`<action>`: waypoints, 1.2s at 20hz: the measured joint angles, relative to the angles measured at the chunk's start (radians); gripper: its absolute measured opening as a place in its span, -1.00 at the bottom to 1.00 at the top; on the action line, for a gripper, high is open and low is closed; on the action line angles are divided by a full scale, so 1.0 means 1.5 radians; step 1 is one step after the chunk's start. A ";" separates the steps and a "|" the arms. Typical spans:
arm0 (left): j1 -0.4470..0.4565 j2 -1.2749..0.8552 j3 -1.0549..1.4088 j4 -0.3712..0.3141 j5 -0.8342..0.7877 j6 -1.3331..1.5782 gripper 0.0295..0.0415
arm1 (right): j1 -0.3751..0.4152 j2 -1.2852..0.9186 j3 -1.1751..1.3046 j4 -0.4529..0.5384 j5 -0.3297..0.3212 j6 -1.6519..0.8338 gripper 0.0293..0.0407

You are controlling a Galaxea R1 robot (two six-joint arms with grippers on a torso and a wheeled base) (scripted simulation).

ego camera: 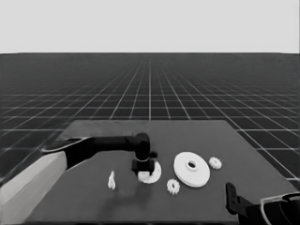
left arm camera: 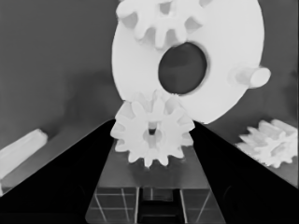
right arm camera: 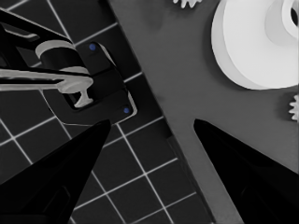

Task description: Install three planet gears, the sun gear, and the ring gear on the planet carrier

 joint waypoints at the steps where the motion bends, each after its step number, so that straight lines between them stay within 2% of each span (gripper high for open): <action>1: 0.005 0.001 -0.005 0.005 -0.002 0.003 -0.72 | 0.000 0.000 0.000 0.000 0.000 0.000 0.61; 6: 0.011 0.003 -0.011 0.012 -0.005 0.007 -0.72 | 0.000 0.000 0.000 0.000 0.000 0.000 0.61; 8: 0.012 0.003 -0.011 0.012 -0.005 0.007 0.28 | 0.000 0.000 0.000 0.000 0.000 0.000 0.61; 9: 0.012 0.003 -0.011 0.012 -0.005 0.007 0.43 | 0.000 0.000 0.000 0.000 0.000 0.000 0.61; 11: 0.012 0.003 -0.011 0.012 -0.005 0.007 0.49 | 0.000 0.000 0.000 0.000 0.000 0.000 0.61; 16: 0.012 0.003 -0.011 0.012 -0.005 0.007 0.49 | 0.000 0.000 0.000 0.000 0.000 0.000 0.61; 17: -0.028 -0.006 0.024 -0.029 0.010 -0.017 0.49 | 0.000 0.000 0.000 0.000 0.000 0.000 0.61; 19: -0.077 -0.009 0.047 -0.074 0.016 -0.034 0.49 | 0.000 0.000 0.000 0.000 0.000 0.000 0.61; 24: -0.100 -0.010 0.053 -0.098 0.017 -0.039 0.49 | 0.000 0.000 0.000 0.000 0.000 0.000 0.61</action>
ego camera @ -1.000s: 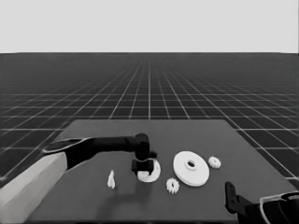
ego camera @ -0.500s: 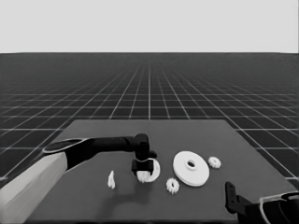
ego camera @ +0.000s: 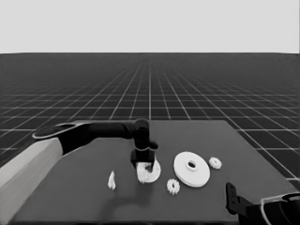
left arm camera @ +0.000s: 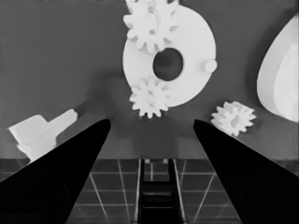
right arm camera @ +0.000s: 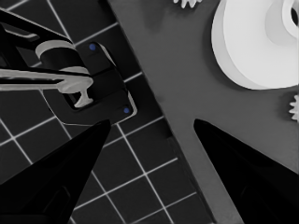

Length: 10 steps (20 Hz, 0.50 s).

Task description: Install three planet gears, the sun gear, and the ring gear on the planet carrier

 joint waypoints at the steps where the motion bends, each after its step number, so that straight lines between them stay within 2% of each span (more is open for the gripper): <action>1: -0.001 0.000 0.000 -0.001 0.000 0.000 0.49 | 0.000 0.000 0.000 0.000 0.000 0.000 0.61; 2: -0.001 0.000 0.000 -0.001 0.000 0.000 0.49 | 0.000 0.000 0.000 0.000 0.000 0.000 0.61; 3: -0.072 -0.177 0.244 0.031 -0.239 0.322 0.88 | 0.000 0.000 0.000 0.000 0.000 0.000 0.61; 4: -0.142 -0.425 0.408 0.051 -0.384 0.655 0.91 | 0.000 0.000 0.000 0.000 0.000 0.000 0.61; 5: -0.182 -0.577 0.506 0.063 -0.469 0.901 0.78 | 0.000 0.000 0.000 0.000 0.000 0.000 0.61; 6: -0.205 -0.662 0.564 0.069 -0.520 1.046 0.64 | 0.000 0.000 0.000 0.000 0.000 0.000 0.61; 8: -0.226 -0.740 0.619 0.076 -0.567 1.182 0.52 | 0.000 0.000 0.000 0.000 0.000 0.000 0.61; 10: -0.233 -0.766 0.638 0.078 -0.583 1.228 0.50 | 0.000 0.000 0.000 0.000 0.000 0.000 0.61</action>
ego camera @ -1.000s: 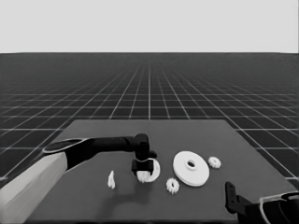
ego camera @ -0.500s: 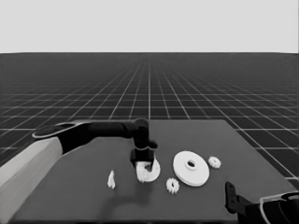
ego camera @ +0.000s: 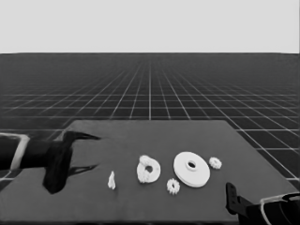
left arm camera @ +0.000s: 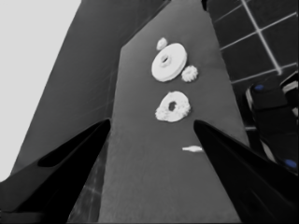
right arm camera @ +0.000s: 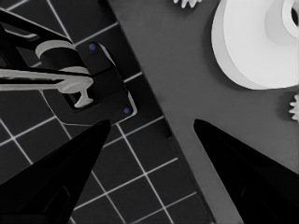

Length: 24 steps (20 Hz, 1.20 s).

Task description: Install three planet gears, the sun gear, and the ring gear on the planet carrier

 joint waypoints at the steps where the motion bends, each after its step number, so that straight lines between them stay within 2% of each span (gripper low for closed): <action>1: -0.002 -0.006 0.004 0.000 -0.004 0.010 0.49 | 0.000 0.000 0.000 0.000 0.000 0.000 0.61; 2: -0.003 -0.009 0.006 0.001 -0.006 0.016 0.49 | 0.000 0.000 0.000 0.000 0.000 0.000 0.61; 3: -0.003 -0.011 0.008 0.001 -0.007 0.020 0.49 | 0.198 0.053 -0.201 0.287 -0.011 0.121 0.79; 4: -0.003 -0.012 0.009 0.001 -0.008 0.022 0.49 | 0.250 0.136 -0.410 0.356 -0.069 0.178 0.76; 5: -0.004 -0.012 0.009 0.001 -0.008 0.023 0.49 | 0.254 0.205 -0.559 0.376 -0.110 0.205 0.69; 6: -0.004 -0.013 0.009 0.001 -0.008 0.024 0.49 | 0.254 0.255 -0.662 0.386 -0.135 0.213 0.65; 8: -0.004 -0.013 0.010 0.001 -0.008 0.024 0.49 | 0.252 0.311 -0.777 0.393 -0.159 0.211 0.62; 12: -0.004 -0.013 0.010 0.001 -0.009 0.025 0.49 | 0.251 0.343 -0.842 0.396 -0.169 0.205 0.61; 13: -0.004 -0.013 0.010 0.001 -0.009 0.025 0.49 | 0.202 0.358 -0.873 0.367 -0.126 0.196 0.61; 15: -0.004 -0.013 0.010 0.001 -0.009 0.025 0.49 | 0.149 0.384 -0.920 0.344 -0.084 0.181 0.61; 22: -0.004 -0.013 0.010 0.001 -0.009 0.025 0.49 | 0.126 0.400 -0.953 0.336 -0.061 0.169 0.61; 24: -0.004 -0.013 0.010 0.001 -0.009 0.025 0.49 | 0.126 0.401 -0.953 0.336 -0.061 0.169 -0.64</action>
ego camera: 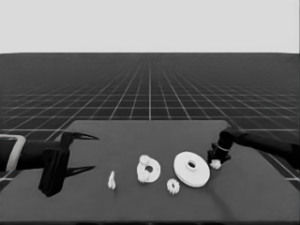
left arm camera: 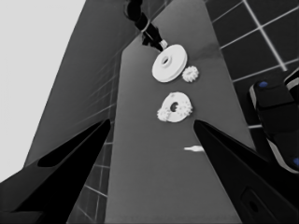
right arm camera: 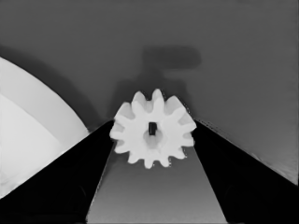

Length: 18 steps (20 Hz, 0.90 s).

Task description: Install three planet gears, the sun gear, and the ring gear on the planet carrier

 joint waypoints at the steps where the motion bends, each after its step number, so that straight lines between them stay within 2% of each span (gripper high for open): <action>1: 0.000 0.000 0.000 0.000 0.000 0.000 0.49 | 0.000 0.000 0.000 0.000 0.000 0.000 -0.67; 8: 0.000 0.000 0.000 0.000 0.000 0.000 0.49 | 0.000 0.000 0.000 0.000 0.000 0.000 -0.67; 9: 0.000 0.000 0.000 0.000 0.000 0.000 0.49 | 0.041 -0.030 0.061 0.018 -0.045 0.023 -0.66; 11: 0.000 0.000 0.000 0.000 0.000 0.000 0.49 | 0.097 -0.049 0.095 0.044 -0.088 0.034 -0.67; 13: 0.000 0.000 0.000 0.000 0.000 0.000 0.49 | 0.116 -0.052 0.100 0.055 -0.102 0.035 -0.67; 18: 0.000 0.000 0.000 0.000 0.000 0.000 0.49 | 0.124 -0.053 0.101 0.060 -0.109 0.035 -0.67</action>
